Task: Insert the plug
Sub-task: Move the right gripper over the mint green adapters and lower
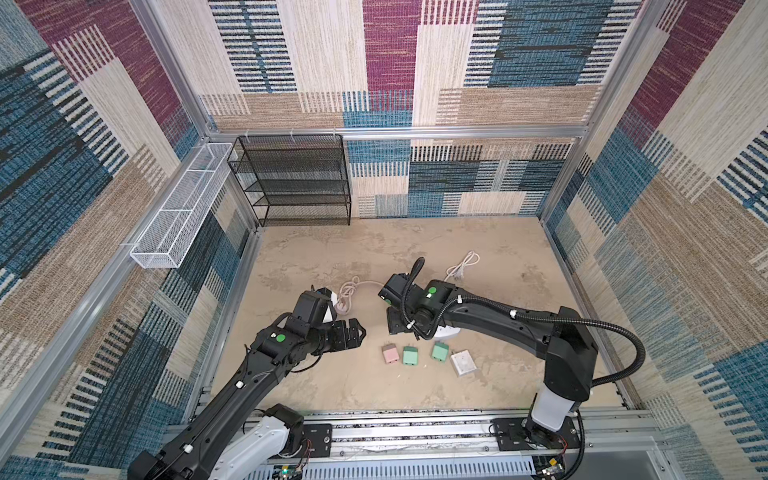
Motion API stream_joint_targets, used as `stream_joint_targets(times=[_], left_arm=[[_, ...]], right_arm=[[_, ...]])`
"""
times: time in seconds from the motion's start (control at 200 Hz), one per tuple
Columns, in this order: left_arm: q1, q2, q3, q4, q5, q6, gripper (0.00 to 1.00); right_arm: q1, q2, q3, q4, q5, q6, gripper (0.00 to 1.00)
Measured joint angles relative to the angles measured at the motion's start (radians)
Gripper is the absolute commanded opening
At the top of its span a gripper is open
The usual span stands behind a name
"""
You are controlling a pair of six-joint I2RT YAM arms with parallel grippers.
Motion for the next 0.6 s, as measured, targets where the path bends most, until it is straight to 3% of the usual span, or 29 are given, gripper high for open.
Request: stream_joint_targets(times=[0.596], left_arm=[[-0.062, -0.077, -0.092, 0.037, -0.013, -0.093, 0.96]], right_arm=[[0.012, -0.043, -0.216, 0.084, -0.095, 0.100, 0.62]])
